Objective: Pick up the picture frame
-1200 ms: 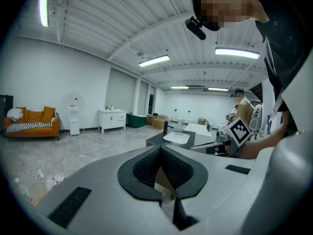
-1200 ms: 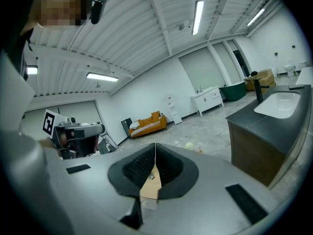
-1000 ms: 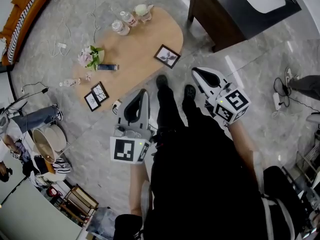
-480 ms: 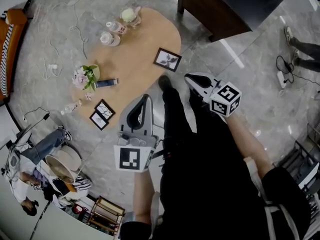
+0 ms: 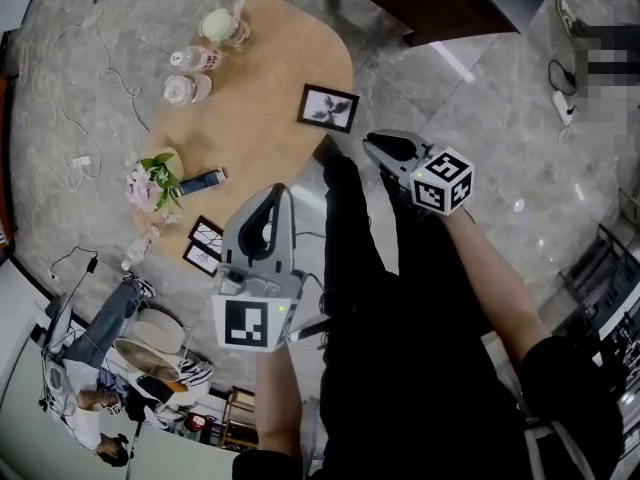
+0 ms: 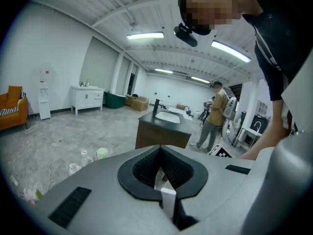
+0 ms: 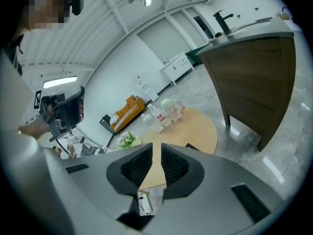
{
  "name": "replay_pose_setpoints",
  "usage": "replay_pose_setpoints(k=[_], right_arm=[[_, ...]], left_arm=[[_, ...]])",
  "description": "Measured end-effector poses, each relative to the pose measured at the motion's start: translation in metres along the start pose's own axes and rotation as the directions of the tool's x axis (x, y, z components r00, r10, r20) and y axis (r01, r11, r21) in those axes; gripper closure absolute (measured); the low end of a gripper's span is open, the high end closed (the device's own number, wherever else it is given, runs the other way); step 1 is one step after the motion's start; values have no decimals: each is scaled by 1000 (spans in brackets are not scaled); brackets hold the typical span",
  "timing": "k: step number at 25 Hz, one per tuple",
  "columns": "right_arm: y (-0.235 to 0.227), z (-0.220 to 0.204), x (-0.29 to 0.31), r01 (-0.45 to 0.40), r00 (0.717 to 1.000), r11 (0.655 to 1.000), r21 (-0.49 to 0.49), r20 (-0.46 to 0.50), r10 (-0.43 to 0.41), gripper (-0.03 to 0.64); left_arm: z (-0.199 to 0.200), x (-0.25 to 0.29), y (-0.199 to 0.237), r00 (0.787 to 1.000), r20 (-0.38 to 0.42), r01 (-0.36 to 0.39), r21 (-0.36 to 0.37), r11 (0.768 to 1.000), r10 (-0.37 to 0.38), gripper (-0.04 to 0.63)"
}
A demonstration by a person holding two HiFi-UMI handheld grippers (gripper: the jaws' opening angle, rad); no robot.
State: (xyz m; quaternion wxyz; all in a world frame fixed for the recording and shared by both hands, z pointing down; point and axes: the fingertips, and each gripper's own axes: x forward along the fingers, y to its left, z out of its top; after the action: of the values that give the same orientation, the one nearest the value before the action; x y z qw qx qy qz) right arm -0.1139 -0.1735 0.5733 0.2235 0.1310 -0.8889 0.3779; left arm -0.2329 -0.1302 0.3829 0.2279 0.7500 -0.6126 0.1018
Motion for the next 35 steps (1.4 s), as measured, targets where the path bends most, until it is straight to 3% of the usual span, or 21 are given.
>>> replay_pose_setpoints(k=[8,15,27,35], right_arm=[[-51,-43,34,80,996,992,97,-47,-76,531],[-87,-90,64,153,982,982,109,-132,-139,462],[-138,-156,108,174,974,949,262,-185,-127,417],[-151,-171,142,123,977,946,300,-206,-62,388]], left_arm=[[-27,30,20,997,-29,74,44,996,-73,581],[-62,46,23,987,-116,109,-23,994,-111,581],[-103,85,20,970,-154,184,-23,983,-186,581],[-117,99,24,966,-163,198,-21,980,-199,581]])
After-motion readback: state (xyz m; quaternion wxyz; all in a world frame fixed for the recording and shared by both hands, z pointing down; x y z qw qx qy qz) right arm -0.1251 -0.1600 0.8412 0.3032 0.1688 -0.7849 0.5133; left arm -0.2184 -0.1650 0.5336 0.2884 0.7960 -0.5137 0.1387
